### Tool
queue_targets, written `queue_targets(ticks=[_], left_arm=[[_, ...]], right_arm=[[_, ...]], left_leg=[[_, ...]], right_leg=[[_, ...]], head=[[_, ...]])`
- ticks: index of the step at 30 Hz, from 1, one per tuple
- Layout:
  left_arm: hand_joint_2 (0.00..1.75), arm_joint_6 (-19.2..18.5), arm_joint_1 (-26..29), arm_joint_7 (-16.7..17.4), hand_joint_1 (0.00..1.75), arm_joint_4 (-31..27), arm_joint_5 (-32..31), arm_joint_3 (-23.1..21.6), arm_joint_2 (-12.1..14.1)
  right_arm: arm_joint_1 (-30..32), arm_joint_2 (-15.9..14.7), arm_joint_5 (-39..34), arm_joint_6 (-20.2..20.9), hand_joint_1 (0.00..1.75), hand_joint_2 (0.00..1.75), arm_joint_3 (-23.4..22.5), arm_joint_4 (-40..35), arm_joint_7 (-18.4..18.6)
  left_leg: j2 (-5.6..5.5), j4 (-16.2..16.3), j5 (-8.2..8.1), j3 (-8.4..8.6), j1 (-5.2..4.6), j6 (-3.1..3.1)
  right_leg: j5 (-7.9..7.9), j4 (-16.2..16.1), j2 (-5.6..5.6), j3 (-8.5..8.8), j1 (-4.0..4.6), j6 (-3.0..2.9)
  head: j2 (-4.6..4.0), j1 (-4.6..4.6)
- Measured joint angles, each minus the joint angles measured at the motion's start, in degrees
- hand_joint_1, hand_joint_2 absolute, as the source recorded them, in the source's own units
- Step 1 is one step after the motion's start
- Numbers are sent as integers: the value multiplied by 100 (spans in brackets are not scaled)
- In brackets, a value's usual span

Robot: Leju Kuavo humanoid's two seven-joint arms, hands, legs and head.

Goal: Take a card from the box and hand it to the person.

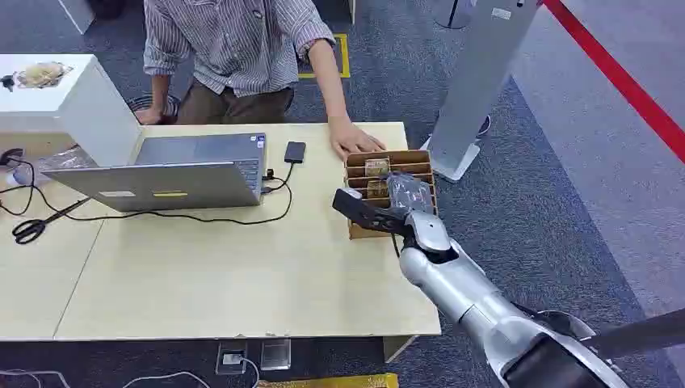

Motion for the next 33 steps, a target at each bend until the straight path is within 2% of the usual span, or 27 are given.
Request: queue_targets(ticks=[12, 15, 16, 18, 19, 20, 29, 30, 33], left_arm=[[0, 2, 1, 13, 0, 0, 2, 0, 0], [0, 2, 1, 13, 0, 0, 2, 0, 0], [0, 2, 1, 13, 0, 0, 2, 0, 0], [0, 2, 1, 13, 0, 0, 2, 0, 0], [0, 2, 1, 13, 0, 0, 2, 0, 0], [0, 2, 2, 13, 0, 0, 2, 0, 0], [0, 0, 1, 13, 0, 0, 2, -2, 0], [0, 0, 1, 13, 0, 0, 2, -2, 0], [0, 0, 2, 13, 0, 0, 2, -2, 0]], right_arm=[[-59, 37, 2, -3, 65, 175, 44, 66, 7], [-64, 37, 2, -9, 101, 175, 44, 70, 9], [-66, 37, 4, -9, 101, 175, 44, 70, 9], [-80, 37, 9, -15, 115, 175, 44, 70, 9], [-80, 37, 11, -15, 115, 175, 46, 72, 9], [-79, 37, 13, -16, 126, 175, 46, 72, 9], [-97, 37, 39, -18, 129, 175, 46, 72, 15], [-97, 37, 39, -20, 124, 175, 46, 72, 20], [-98, 37, 40, -20, 140, 175, 46, 72, 28]], left_leg=[[0, 0, 0, 1, 0, 0], [0, 0, 0, 1, 0, 0], [0, 0, 0, 1, 0, 0], [0, 0, 0, 1, 0, 0], [0, 0, 0, 1, 0, 0], [0, 0, 0, 1, 0, 0], [0, 0, 0, 1, 0, 0], [0, 0, 0, 1, 0, 0], [0, 0, 0, 1, 0, 0]], right_leg=[[0, 0, 0, 0, 0, 0], [0, 0, 0, 0, 0, 0], [0, 0, 0, 0, 0, 0], [0, 0, 0, 0, 0, 0], [0, 0, 0, 0, 0, 0], [0, 0, 0, 0, 0, 0], [0, 0, 0, 0, 0, 0], [0, 0, 0, 0, 0, 0], [0, 0, 0, 0, 0, 0]], head=[[0, 0], [2, 2], [0, 0], [0, 0], [0, 2], [0, 2], [0, 0], [0, 0], [0, 2]])
